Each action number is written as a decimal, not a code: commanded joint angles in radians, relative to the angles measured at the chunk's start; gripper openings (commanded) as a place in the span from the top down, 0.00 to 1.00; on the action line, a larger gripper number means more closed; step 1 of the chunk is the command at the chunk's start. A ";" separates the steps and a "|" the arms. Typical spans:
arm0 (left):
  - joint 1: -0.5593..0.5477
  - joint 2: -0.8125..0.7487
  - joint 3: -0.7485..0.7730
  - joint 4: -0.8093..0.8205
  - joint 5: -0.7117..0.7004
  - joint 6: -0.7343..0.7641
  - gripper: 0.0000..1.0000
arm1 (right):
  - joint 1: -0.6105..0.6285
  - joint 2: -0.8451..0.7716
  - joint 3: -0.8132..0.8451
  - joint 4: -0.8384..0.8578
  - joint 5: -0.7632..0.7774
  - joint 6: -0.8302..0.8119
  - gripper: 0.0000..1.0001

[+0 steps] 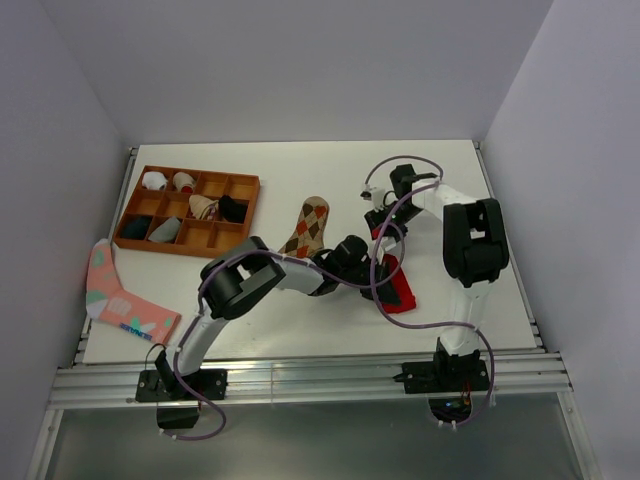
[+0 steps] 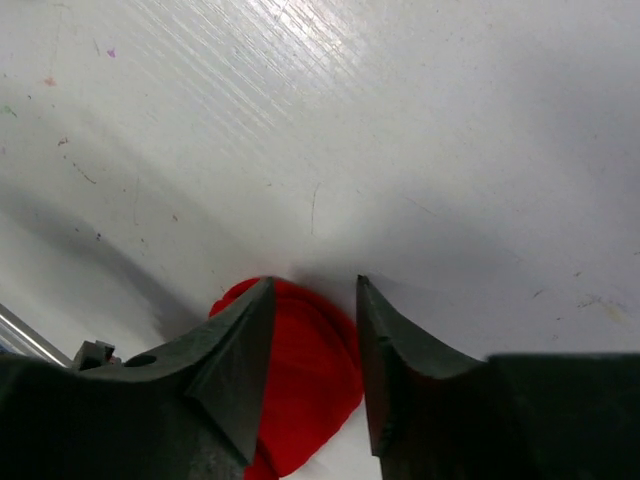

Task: Roll the socks
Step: Roll the sock at the center of the board.

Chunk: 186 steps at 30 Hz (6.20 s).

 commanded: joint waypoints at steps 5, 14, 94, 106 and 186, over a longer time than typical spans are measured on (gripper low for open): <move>0.007 0.140 -0.083 -0.274 0.017 -0.095 1.00 | -0.005 -0.112 -0.031 0.090 0.052 0.038 0.47; 0.033 0.134 -0.051 -0.429 -0.009 -0.096 1.00 | -0.113 -0.212 -0.037 0.158 0.052 0.087 0.40; 0.168 0.241 0.305 -0.937 0.031 0.036 0.94 | 0.155 -0.703 -0.771 0.172 0.038 -0.665 0.73; 0.202 0.137 0.115 -0.672 0.009 -0.162 0.88 | 0.052 -0.602 -0.702 0.078 -0.009 -0.732 0.80; 0.154 -0.092 -0.038 -0.219 -0.383 -0.121 0.55 | -0.072 -0.267 -0.445 0.057 0.121 -0.557 0.92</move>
